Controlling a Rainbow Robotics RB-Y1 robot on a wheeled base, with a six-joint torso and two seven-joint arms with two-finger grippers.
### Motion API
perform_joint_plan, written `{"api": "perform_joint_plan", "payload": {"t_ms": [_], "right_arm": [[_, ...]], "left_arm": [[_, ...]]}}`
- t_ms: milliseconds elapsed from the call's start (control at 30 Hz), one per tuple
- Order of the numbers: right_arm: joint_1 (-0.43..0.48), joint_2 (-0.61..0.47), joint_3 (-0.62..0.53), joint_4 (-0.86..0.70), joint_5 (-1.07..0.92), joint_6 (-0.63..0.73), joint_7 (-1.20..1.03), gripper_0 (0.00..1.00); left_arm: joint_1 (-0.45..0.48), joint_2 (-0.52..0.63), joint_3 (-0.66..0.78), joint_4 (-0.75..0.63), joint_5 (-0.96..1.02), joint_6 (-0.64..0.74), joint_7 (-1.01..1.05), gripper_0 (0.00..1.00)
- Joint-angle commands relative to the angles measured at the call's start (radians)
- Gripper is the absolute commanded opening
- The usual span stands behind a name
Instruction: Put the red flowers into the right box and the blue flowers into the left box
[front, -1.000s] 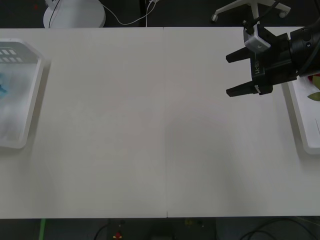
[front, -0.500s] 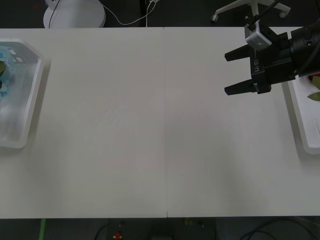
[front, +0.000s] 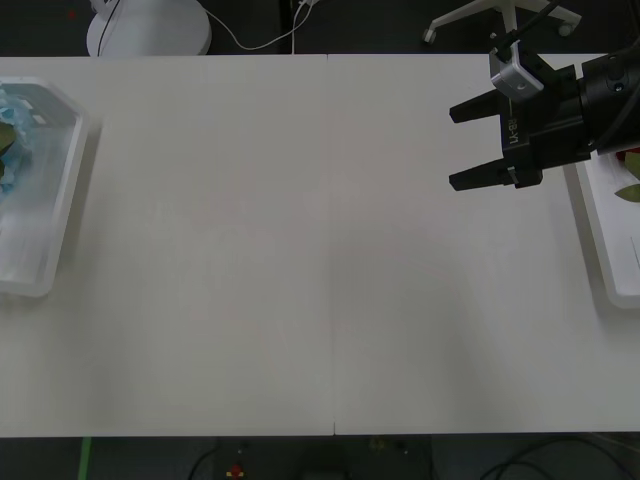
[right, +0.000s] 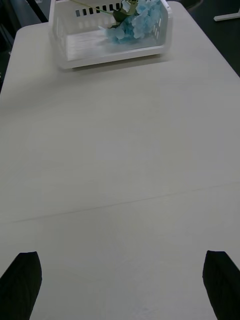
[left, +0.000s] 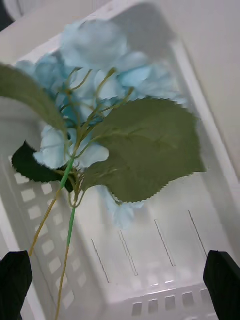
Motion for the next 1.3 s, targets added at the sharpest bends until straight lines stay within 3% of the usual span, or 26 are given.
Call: {"api": "perform_joint_plan", "payload": {"t_ms": [33,267,433,733,833,1033,1300], "right_arm": [[0.010,-0.024,-0.024,-0.002,-0.008,-0.001,0.007,0.93],[0.010,-0.024,-0.024,-0.002,-0.008,-0.001,0.007,0.93],[0.010,-0.024,-0.024,-0.002,-0.008,-0.001,0.007,0.93],[0.010,-0.024,-0.024,-0.002,-0.008,-0.001,0.007,0.94],[0.010,-0.024,-0.024,-0.002,-0.008,-0.001,0.007,0.94],[0.010,-0.024,-0.024,-0.002,-0.008,-0.001,0.007,0.94],[0.010,-0.024,-0.024,-0.002,-0.008,-0.001,0.007,0.94]], "left_arm": [[-0.009,-0.002,0.081,-0.033,0.211,0.061,-0.304,1.00],[0.094,-0.004,0.069,-0.075,0.562,0.062,-0.355,1.00],[0.214,-0.002,0.069,-0.193,0.746,0.084,-0.355,1.00],[0.353,-0.002,0.066,-0.400,0.882,0.095,-0.355,1.00],[0.357,0.004,0.025,-0.432,0.899,0.085,-0.355,1.00],[0.327,0.061,-0.198,-0.464,1.053,-0.020,-0.355,1.00],[0.149,0.062,-0.449,-0.466,1.066,-0.068,-0.355,1.00]]}}
